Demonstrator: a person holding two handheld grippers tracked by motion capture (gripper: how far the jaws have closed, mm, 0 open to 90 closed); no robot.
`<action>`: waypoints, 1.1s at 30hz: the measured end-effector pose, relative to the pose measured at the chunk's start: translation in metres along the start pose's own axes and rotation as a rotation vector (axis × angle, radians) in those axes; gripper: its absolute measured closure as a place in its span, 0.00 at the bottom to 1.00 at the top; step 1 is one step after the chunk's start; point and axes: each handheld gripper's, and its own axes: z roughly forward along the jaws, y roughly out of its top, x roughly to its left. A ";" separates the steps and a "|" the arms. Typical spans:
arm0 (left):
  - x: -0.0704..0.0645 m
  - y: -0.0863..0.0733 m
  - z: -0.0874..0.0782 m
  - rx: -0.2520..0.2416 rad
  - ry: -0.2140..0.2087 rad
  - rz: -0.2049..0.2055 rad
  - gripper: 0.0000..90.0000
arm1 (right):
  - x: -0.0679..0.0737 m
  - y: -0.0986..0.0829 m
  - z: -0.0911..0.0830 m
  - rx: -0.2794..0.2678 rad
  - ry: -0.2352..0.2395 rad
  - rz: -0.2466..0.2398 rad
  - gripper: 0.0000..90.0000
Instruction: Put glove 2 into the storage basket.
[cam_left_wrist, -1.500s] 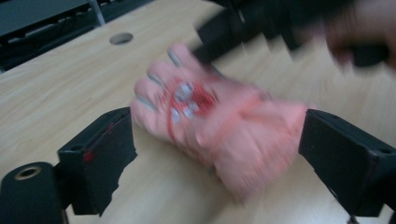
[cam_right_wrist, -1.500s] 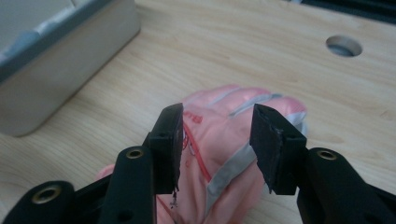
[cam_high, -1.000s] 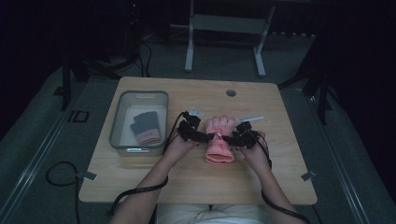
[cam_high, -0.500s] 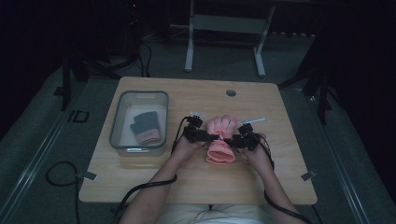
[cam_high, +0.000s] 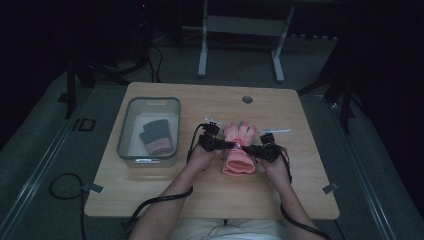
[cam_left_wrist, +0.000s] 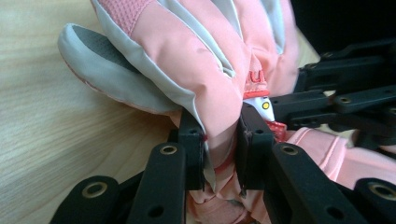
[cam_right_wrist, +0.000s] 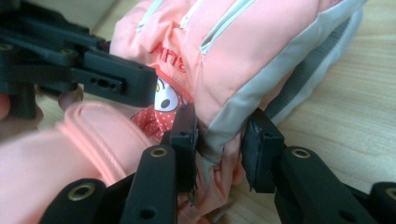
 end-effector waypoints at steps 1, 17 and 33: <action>-0.002 0.002 -0.003 -0.014 -0.004 0.003 0.83 | 0.000 0.001 -0.002 -0.014 0.010 0.009 0.76; -0.025 0.031 -0.063 -0.111 -0.015 0.076 0.84 | 0.039 0.037 -0.035 -0.142 0.014 -0.063 0.78; -0.018 0.043 -0.142 -0.208 0.034 0.087 0.84 | 0.098 0.088 -0.030 -0.189 0.053 -0.148 0.78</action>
